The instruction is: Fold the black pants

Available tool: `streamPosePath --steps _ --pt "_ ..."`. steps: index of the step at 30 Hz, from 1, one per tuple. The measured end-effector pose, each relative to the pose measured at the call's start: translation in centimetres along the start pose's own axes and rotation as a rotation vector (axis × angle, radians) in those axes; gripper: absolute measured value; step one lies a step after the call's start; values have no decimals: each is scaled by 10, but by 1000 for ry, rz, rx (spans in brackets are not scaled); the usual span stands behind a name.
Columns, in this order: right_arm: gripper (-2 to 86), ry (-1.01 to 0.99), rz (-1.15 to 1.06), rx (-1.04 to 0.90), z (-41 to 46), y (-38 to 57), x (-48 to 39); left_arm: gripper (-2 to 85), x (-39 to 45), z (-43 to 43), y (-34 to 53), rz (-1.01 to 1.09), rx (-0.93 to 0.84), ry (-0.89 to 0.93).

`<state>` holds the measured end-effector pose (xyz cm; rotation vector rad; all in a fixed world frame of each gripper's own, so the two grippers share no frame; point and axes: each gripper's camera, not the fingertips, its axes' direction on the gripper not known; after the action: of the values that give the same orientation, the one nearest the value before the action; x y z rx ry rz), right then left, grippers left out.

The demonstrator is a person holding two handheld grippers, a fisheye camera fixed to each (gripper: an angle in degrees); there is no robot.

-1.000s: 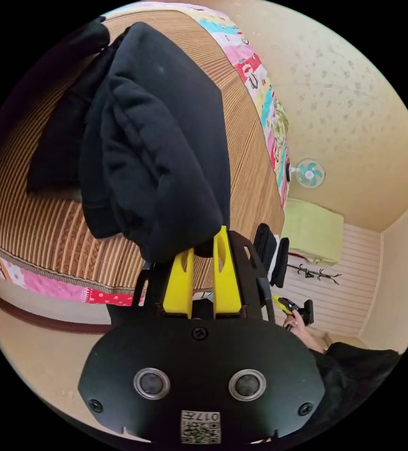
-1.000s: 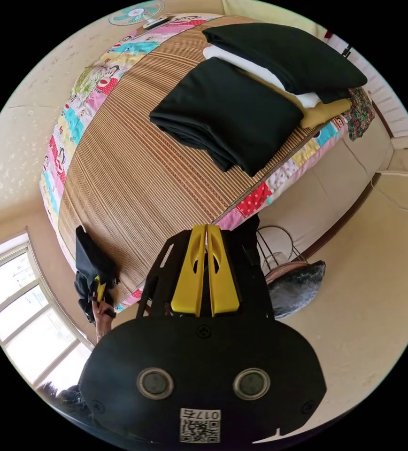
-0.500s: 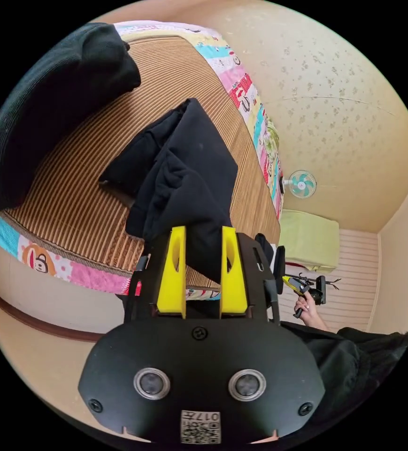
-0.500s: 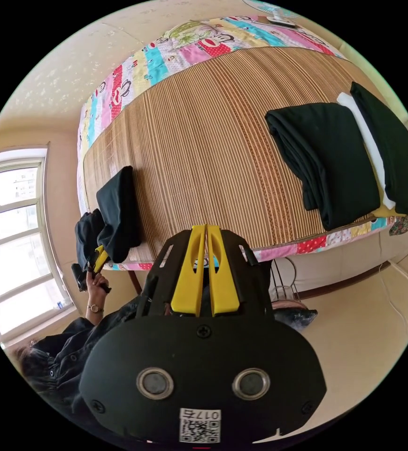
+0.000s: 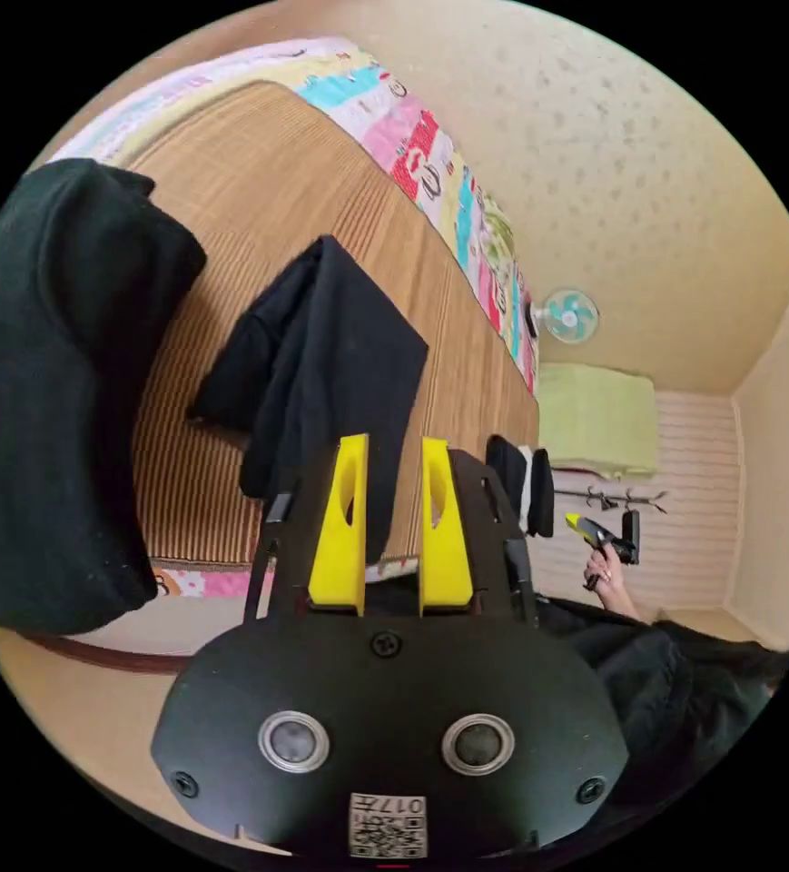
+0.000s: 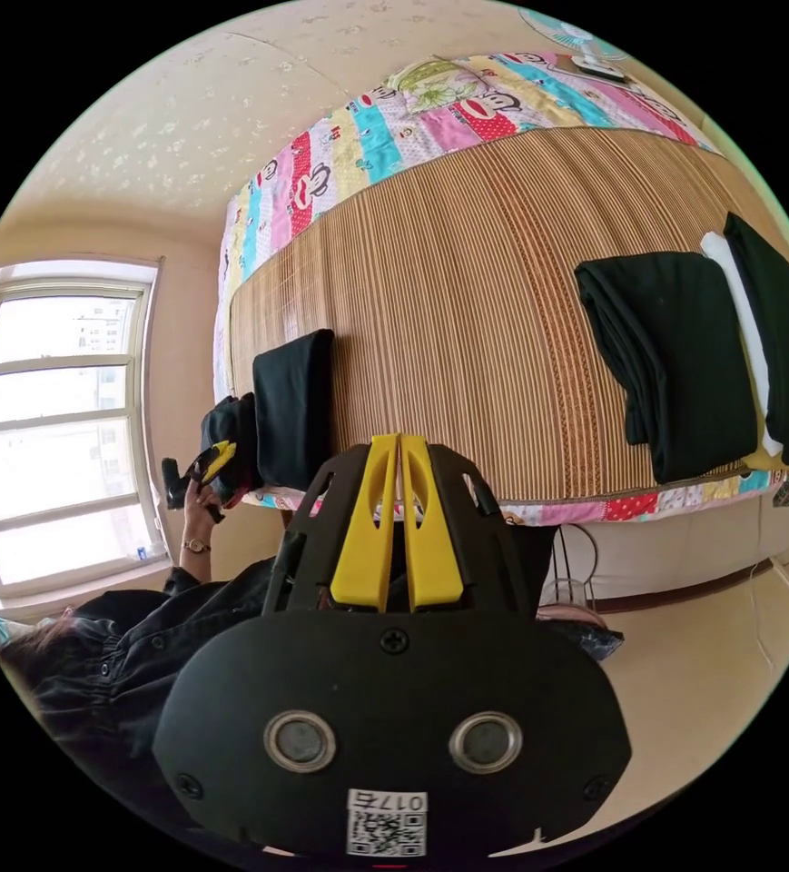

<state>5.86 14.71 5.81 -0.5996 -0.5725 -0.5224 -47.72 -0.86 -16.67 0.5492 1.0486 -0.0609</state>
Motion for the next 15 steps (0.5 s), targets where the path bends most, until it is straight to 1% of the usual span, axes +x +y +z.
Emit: streamPosePath --steps 1,2,3,4,5,6,7,8,9,10,11,12,13,14,15 --pt "5 -3 -10 -3 5 -5 0 94 -8 -3 6 -22 141 -37" --pt "5 -5 -14 -6 8 -7 0 95 -13 3 6 -30 155 -30" --pt "6 -8 -24 -12 14 -13 -2 100 -25 29 2 -66 78 2" --pt "8 -10 -41 -20 20 -20 -5 102 -38 70 -1 -118 -93 45" --pt "9 -9 -56 -27 24 -24 -8 101 -43 95 0 -148 -197 70" --pt "11 0 -91 -49 34 -33 -16 86 -46 137 7 -166 -363 147" --pt "15 13 -137 -81 45 -43 -27 55 -34 154 18 -126 -366 221" --pt "18 16 -161 -97 51 -49 -35 54 -24 157 24 -88 -354 245" --pt "25 13 -220 -125 62 -61 -54 50 7 157 34 45 -335 273" --pt "36 10 -288 -149 74 -73 -79 49 43 155 47 195 -334 228" --pt "43 9 -325 -161 81 -79 -93 49 64 153 56 279 -342 194" --pt "59 11 -410 -190 97 -91 -125 48 104 152 75 449 -367 129" --pt "73 26 -504 -217 116 -103 -161 48 138 153 96 576 -390 71" --pt "79 39 -551 -230 127 -108 -179 48 152 154 106 629 -401 50" --pt "90 72 -650 -258 153 -117 -216 48 176 158 124 722 -426 26"
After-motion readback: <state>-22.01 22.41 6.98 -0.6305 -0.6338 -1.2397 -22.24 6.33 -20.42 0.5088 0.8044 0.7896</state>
